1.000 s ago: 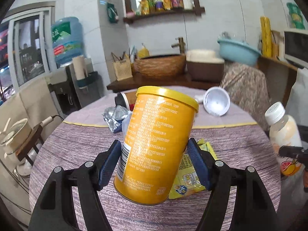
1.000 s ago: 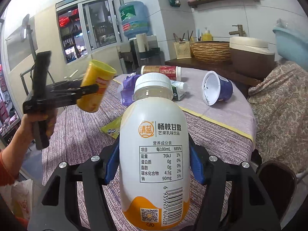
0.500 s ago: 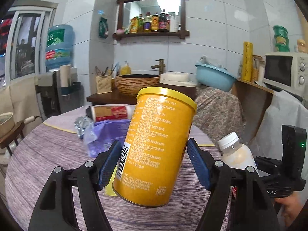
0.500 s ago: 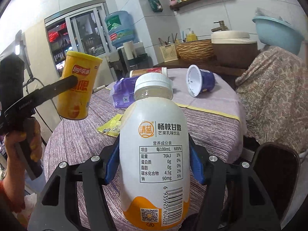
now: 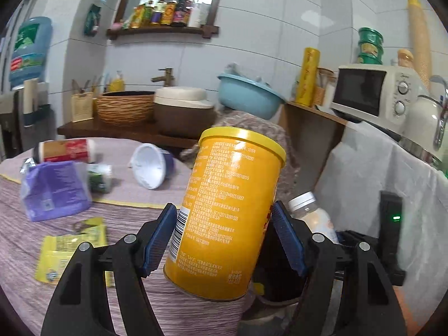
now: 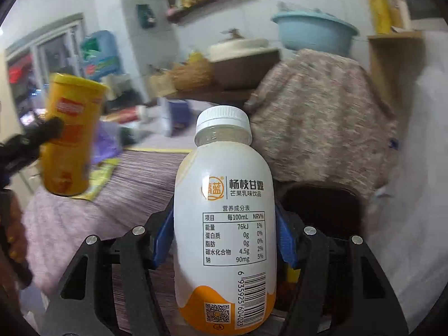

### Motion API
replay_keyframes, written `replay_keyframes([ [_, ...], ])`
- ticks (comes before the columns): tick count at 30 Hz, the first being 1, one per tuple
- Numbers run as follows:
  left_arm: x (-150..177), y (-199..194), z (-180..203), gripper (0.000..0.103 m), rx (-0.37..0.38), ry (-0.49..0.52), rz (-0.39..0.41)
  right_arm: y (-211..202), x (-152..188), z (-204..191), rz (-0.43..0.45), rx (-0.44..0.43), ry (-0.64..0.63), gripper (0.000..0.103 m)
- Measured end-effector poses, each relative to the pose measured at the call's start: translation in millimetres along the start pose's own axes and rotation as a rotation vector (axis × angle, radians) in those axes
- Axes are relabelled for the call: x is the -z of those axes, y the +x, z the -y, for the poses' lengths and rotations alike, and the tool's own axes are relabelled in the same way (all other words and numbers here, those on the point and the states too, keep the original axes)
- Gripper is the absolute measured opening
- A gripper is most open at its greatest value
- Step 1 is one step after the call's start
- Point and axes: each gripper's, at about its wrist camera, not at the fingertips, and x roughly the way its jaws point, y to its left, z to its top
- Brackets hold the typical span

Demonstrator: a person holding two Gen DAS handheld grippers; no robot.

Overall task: Collect trash
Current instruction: 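Carry the bottle and chip can over the bin and release both, then move both tools back over the table toward the yellow wrapper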

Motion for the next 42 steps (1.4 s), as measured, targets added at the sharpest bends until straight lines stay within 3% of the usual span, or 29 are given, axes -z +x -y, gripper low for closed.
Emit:
replay_keyframes([
  [4,6.6,21.6,27.6,0.069,0.066,0.023,-0.028,28.4,18.0,47.9,-0.095,0.056,0.11,0.062],
  [9,25.6,50.7,45.6,0.069,0.112,0.006,-0.095,72.4,50.1,80.1,-0.218,0.107,0.196,0.062],
  [13,40.2,69.0,55.3,0.069,0.128,0.005,-0.143,99.7,65.2,94.8,-0.266,0.15,0.219,0.063],
  [16,47.6,76.8,57.6,0.069,0.133,0.004,-0.161,110.7,69.3,105.1,-0.267,0.181,0.241,0.074],
  [19,50.2,86.3,57.1,0.069,0.129,0.002,-0.182,113.7,77.2,112.0,-0.268,0.224,0.256,0.076],
  [29,65.1,130.0,71.4,0.069,0.151,0.012,-0.294,64.5,93.2,100.7,-0.22,0.299,0.202,0.076],
  [39,84.8,185.4,96.8,0.07,0.177,0.029,-0.444,-5.5,111.5,76.7,-0.133,0.348,0.169,0.082],
  [42,92.6,201.4,101.9,0.07,0.187,0.037,-0.52,-19.1,116.7,70.4,-0.129,0.36,0.156,0.083],
])
